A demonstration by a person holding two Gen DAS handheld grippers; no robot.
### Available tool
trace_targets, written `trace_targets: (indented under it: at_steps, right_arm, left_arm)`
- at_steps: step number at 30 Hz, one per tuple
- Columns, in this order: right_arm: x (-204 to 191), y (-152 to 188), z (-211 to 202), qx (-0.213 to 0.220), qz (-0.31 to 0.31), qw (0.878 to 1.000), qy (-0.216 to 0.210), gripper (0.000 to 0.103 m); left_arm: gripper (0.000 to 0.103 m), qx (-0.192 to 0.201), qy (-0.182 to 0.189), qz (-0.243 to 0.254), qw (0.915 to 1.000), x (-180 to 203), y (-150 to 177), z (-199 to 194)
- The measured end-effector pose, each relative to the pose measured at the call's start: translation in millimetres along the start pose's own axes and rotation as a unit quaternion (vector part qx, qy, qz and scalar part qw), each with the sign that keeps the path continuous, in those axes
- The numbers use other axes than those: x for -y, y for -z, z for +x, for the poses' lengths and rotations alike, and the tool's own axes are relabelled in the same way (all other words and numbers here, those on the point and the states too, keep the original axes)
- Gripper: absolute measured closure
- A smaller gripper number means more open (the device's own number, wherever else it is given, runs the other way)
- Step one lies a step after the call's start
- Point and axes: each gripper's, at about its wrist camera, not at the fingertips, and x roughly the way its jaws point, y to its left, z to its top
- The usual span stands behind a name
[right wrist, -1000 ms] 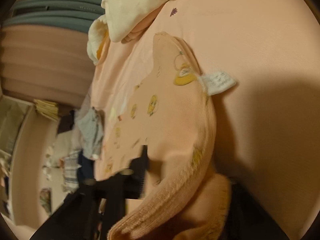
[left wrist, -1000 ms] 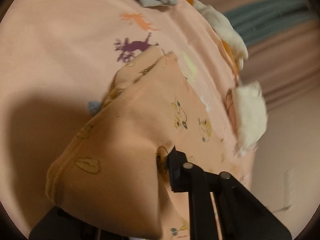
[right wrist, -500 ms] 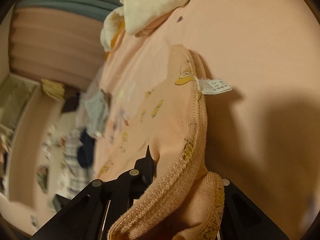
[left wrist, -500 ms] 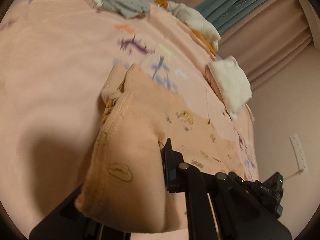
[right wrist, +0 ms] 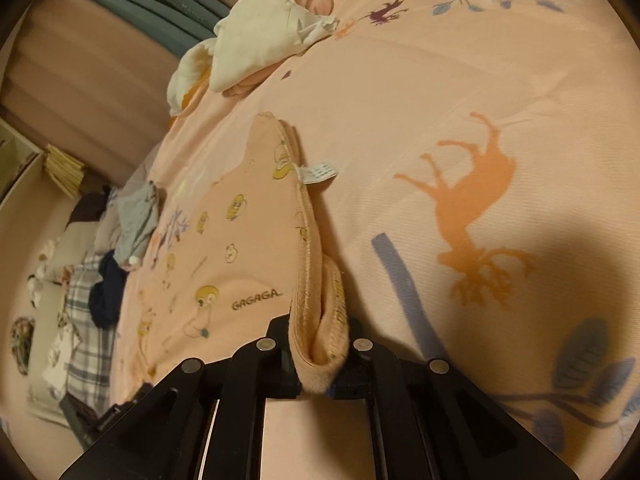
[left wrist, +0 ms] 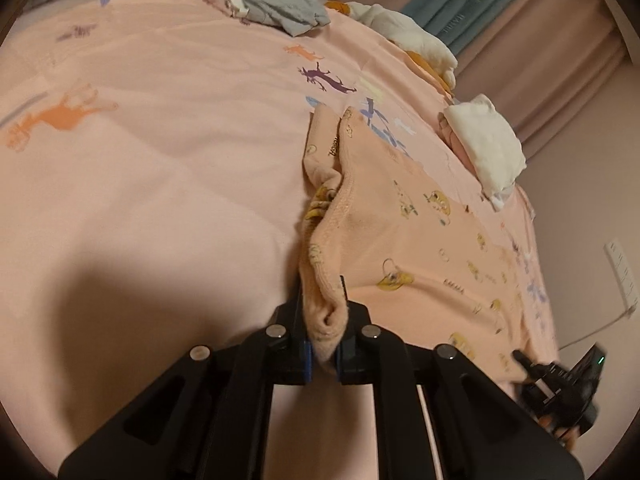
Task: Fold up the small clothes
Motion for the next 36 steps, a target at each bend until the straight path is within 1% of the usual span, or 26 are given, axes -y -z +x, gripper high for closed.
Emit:
trace_targets:
  at_steps: [2, 4, 7, 9, 10, 11, 12, 13, 15, 16, 18, 19, 20, 21, 22, 23, 24, 25, 26, 27, 28, 30, 32, 34, 35, 36]
  right_arm:
    - [-3, 0, -2, 0.002, -0.012, 1.0, 0.015, 0.099]
    - [-3, -1, -5, 0.003, -0.021, 0.999, 0.025, 0.099]
    - [7, -2, -10, -0.006, -0.004, 1.0, 0.017, 0.099]
    - [20, -5, -18, -0.014, 0.03, 0.999, 0.004, 0.097]
    - [23, -6, -23, -0.012, 0.04, 0.999, 0.006, 0.097]
    - [24, -7, -29, -0.01, 0.046, 0.999, 0.011, 0.097]
    - [24, -10, -37, 0.0, 0.047, 0.998, 0.038, 0.097]
    - [19, -14, -46, 0.02, 0.039, 0.996, 0.081, 0.097]
    - [4, -22, -61, 0.052, 0.011, 0.987, 0.152, 0.097]
    - [-6, -26, -68, 0.065, -0.003, 0.984, 0.165, 0.097]
    - [-26, -32, -77, 0.084, -0.029, 0.985, 0.147, 0.097]
    - [-38, -34, -79, 0.089, -0.041, 0.986, 0.131, 0.097]
    - [-49, -35, -79, 0.093, -0.053, 0.987, 0.118, 0.097]
    - [-63, -33, -76, 0.097, -0.074, 0.987, 0.101, 0.096]
    - [-72, -29, -69, 0.095, -0.094, 0.987, 0.089, 0.096]
    - [-75, -26, -63, 0.09, -0.108, 0.987, 0.082, 0.096]
    - [-80, -21, -53, 0.08, -0.123, 0.986, 0.076, 0.096]
    - [-84, -16, -39, 0.066, -0.135, 0.986, 0.077, 0.096]
    - [-85, -10, -23, 0.05, -0.142, 0.985, 0.083, 0.096]
    - [-84, -6, -9, 0.038, -0.148, 0.984, 0.088, 0.096]
    - [-82, -3, 10, 0.018, -0.154, 0.983, 0.097, 0.096]
    - [-76, 4, 41, -0.024, -0.161, 0.979, 0.126, 0.096]
    - [-81, 11, 42, 0.008, -0.19, 0.971, 0.142, 0.096]
    - [-96, 16, 30, 0.023, -0.223, 0.96, 0.17, 0.095]
    - [-105, 18, 22, 0.043, -0.25, 0.953, 0.168, 0.095]
    - [-113, 22, 14, 0.066, -0.277, 0.945, 0.162, 0.087]
  left_arm:
    - [0.092, 0.001, -0.004, 0.013, 0.9999, -3, 2, -4]
    - [0.09, 0.0, 0.003, 0.006, 1.0, -10, 1, -8]
    - [0.086, 0.006, -0.025, 0.002, 0.9997, -18, -3, -20]
    - [0.081, 0.013, -0.047, -0.004, 0.9988, -21, -9, -29]
    - [0.086, 0.027, -0.074, -0.013, 0.9968, -21, -15, -37]
    - [0.086, 0.041, -0.096, -0.018, 0.9944, -21, -20, -43]
    - [0.086, 0.064, -0.113, -0.021, 0.9914, -19, -29, -51]
    - [0.084, 0.082, -0.111, -0.018, 0.9903, -16, -41, -58]
    - [0.083, 0.089, -0.104, -0.009, 0.9906, -6, -59, -63]
    - [0.083, 0.087, -0.1, -0.003, 0.9912, 1, -66, -63]
    - [0.076, 0.091, -0.076, 0.009, 0.9929, 18, -75, -64]
    - [0.063, 0.097, -0.062, 0.014, 0.9932, 28, -76, -62]
    - [0.045, 0.1, -0.057, 0.017, 0.9933, 34, -76, -60]
    - [0.038, 0.098, -0.05, 0.025, 0.9936, 41, -74, -55]
    - [0.037, 0.091, -0.04, 0.038, 0.9944, 48, -69, -44]
    - [0.037, 0.086, -0.032, 0.047, 0.9947, 51, -65, -34]
    - [0.037, 0.077, -0.041, 0.049, 0.995, 53, -59, -21]
    - [0.048, 0.063, -0.066, 0.046, 0.9947, 53, -55, -8]
    - [0.058, 0.038, -0.097, 0.049, 0.9933, 53, -47, 12]
    - [0.059, 0.01, -0.107, 0.056, 0.9926, 52, -42, 28]
    - [0.059, -0.003, -0.116, 0.064, 0.9912, 50, -37, 39]
    - [0.056, 0.021, -0.124, 0.083, 0.9885, 49, -33, 39]
    - [0.056, 0.012, -0.125, 0.085, 0.9884, 48, -35, 35]
    - [0.058, 0.015, -0.111, 0.079, 0.9906, 47, -38, 24]
    - [0.056, 0.02, -0.111, 0.083, 0.9902, 48, -39, 21]
    - [0.056, 0.022, -0.113, 0.089, 0.9894, 52, -40, 18]
